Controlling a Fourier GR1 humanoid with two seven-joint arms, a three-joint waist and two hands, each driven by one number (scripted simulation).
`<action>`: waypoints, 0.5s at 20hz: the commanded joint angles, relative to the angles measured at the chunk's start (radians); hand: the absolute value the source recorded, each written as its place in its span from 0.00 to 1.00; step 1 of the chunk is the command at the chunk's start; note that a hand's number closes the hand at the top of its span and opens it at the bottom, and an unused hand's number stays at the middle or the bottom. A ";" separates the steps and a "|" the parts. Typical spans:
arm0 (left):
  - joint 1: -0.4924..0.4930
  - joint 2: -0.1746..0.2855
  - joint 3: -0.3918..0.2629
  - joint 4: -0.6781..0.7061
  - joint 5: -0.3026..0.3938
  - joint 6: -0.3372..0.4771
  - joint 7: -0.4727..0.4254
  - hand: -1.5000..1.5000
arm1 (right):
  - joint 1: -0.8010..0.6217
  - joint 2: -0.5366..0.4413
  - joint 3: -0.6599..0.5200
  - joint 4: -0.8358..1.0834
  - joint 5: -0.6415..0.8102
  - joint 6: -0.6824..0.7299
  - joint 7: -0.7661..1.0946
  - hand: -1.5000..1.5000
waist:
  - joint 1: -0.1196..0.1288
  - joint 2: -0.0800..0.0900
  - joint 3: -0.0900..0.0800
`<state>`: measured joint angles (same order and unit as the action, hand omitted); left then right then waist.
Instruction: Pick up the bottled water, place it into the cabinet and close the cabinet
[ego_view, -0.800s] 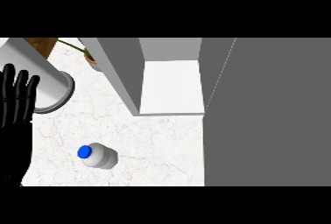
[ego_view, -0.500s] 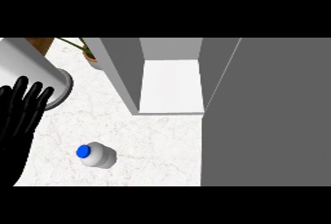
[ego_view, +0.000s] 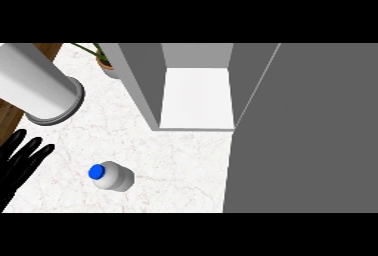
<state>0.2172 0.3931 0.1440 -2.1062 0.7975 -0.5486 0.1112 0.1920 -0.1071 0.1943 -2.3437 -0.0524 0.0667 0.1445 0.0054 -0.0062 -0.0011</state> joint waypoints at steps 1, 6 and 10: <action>0.051 0.157 0.146 -0.018 0.278 -0.056 0.090 0.00 | 0.006 0.016 0.062 -0.053 0.046 -0.016 0.044 0.00 | 0.004 0.003 0.001; 0.153 0.135 0.207 -0.031 0.324 -0.127 0.119 0.00 | 0.078 0.044 0.179 -0.111 0.140 -0.039 0.078 0.00 | 0.001 0.002 0.001; 0.128 0.107 0.223 0.035 0.296 -0.179 0.145 0.00 | 0.036 0.017 0.140 -0.205 0.081 -0.027 0.173 0.00 | -0.002 0.004 0.001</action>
<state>0.3161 0.5121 0.3308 -2.0835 1.0740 -0.6748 0.2292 0.2134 -0.0703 0.3453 -2.4672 0.0413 0.0258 0.2687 0.0040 -0.0029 -0.0005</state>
